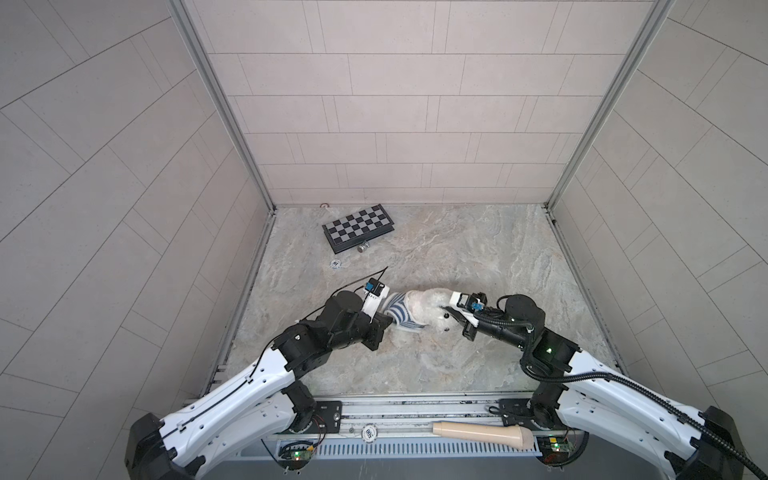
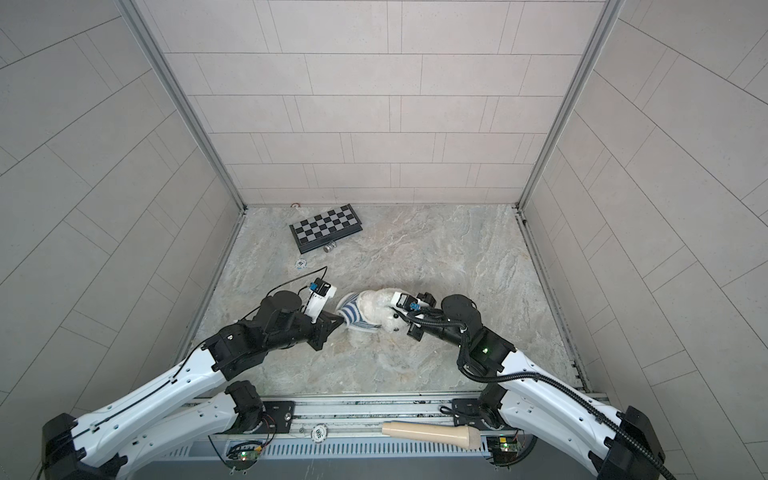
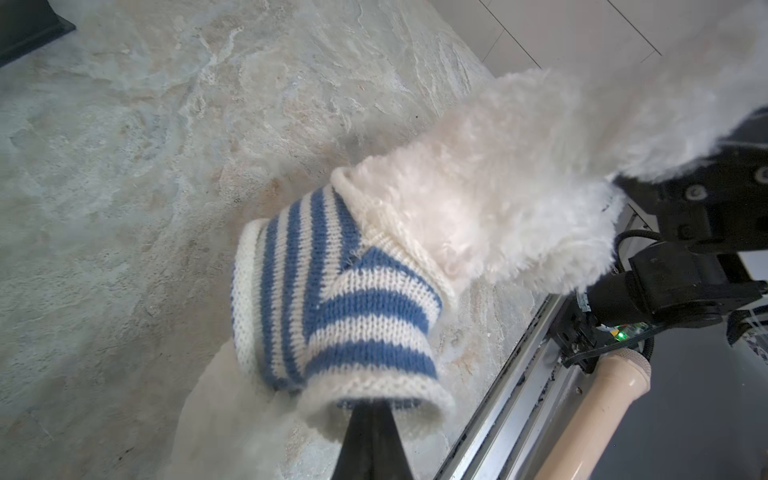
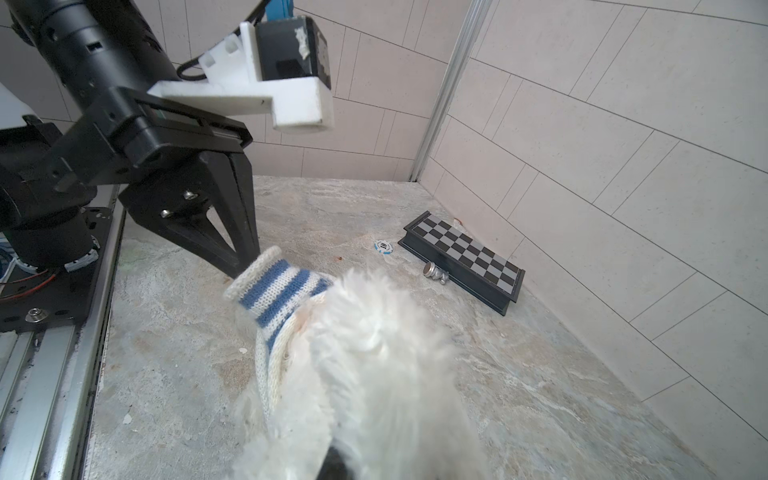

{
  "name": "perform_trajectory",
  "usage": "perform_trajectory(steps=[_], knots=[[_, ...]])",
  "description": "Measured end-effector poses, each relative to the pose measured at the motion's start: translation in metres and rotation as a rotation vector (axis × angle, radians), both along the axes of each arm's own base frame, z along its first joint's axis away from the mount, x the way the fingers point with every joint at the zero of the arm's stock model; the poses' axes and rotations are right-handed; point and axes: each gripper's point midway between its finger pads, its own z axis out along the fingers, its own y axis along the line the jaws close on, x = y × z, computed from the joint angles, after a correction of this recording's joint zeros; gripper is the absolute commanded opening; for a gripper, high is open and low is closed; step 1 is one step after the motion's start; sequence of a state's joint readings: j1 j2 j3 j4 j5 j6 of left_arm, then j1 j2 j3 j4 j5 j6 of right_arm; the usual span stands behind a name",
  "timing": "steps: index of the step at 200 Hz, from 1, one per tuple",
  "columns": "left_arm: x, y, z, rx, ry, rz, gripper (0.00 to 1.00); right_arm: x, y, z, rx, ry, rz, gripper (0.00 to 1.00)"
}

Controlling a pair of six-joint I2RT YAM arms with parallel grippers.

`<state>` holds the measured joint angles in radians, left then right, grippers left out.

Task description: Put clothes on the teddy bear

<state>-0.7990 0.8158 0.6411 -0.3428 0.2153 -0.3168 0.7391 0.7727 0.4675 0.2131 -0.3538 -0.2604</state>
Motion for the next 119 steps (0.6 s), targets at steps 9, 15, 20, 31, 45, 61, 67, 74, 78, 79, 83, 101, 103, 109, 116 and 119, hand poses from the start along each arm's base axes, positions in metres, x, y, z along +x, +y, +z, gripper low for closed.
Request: perform_trajectory(steps=[9, 15, 20, 31, 45, 61, 67, 74, 78, 79, 83, 101, 103, 109, 116, 119], knots=[[0.002, 0.001, 0.001, 0.004, -0.012, 0.009, 0.04, 0.0, 0.0, 0.0, 0.0, 0.0, 0.0, 0.0], [0.004, 0.001, 0.002, 0.005, -0.019, 0.015, 0.05, 0.0, 0.0, 0.0, 0.0, 0.0, 0.0, 0.0], [0.005, 0.002, 0.003, 0.007, -0.025, 0.019, 0.05, 0.0, 0.0, 0.0, 0.0, 0.0, 0.0, 0.0], [0.008, 0.002, 0.005, 0.011, -0.043, 0.024, 0.08, 0.0, 0.0, 0.0, 0.0, 0.0, 0.0, 0.0], [0.01, 0.002, 0.006, 0.017, -0.059, 0.027, 0.09, 0.0, 0.0, 0.0, 0.0, 0.0, 0.0, 0.0], [0.013, 0.002, 0.006, 0.027, -0.069, 0.025, 0.09, 0.0, 0.0, 0.0, 0.0, 0.0, 0.0, 0.0], [0.013, 0.001, 0.005, 0.031, -0.07, 0.023, 0.1, 0.0, 0.0, 0.0, 0.001, 0.0, 0.0, 0.0], [0.014, 0.001, 0.004, 0.036, -0.073, 0.02, 0.11, 0.0, 0.0, 0.0, 0.001, 0.0, 0.0, 0.0], [0.014, 0.0, 0.003, 0.039, -0.075, 0.018, 0.11, 0.0, 0.0, 0.0, 0.0, 0.0, 0.0, 0.0], [0.014, 0.0, 0.003, 0.039, -0.074, 0.018, 0.12, 0.0, 0.0, 0.0, 0.0, 0.0, 0.0, 0.0], [0.014, 0.0, 0.003, 0.041, -0.075, 0.016, 0.12, 0.0, 0.0, 0.0, 0.0, 0.0, 0.0, 0.0], [0.015, -0.001, 0.003, 0.046, -0.084, 0.01, 0.14, 0.0, 0.0, 0.0, 0.0, 0.0, 0.0, 0.0], [0.016, -0.001, 0.003, 0.046, -0.086, 0.009, 0.15, 0.0, 0.0, 0.0, 0.0, 0.0, 0.0, 0.0], [0.016, -0.002, 0.003, 0.046, -0.09, 0.006, 0.15, 0.0, 0.0, 0.0, 0.0, 0.0, 0.0, 0.0], [0.016, -0.002, 0.003, 0.047, -0.094, 0.003, 0.15, 0.0, 0.0, 0.0, 0.0, 0.0, 0.0, 0.0], [0.016, -0.003, 0.003, 0.047, -0.096, 0.001, 0.15, 0.0, 0.0, 0.0, 0.0, 0.0, 0.0, 0.0]])
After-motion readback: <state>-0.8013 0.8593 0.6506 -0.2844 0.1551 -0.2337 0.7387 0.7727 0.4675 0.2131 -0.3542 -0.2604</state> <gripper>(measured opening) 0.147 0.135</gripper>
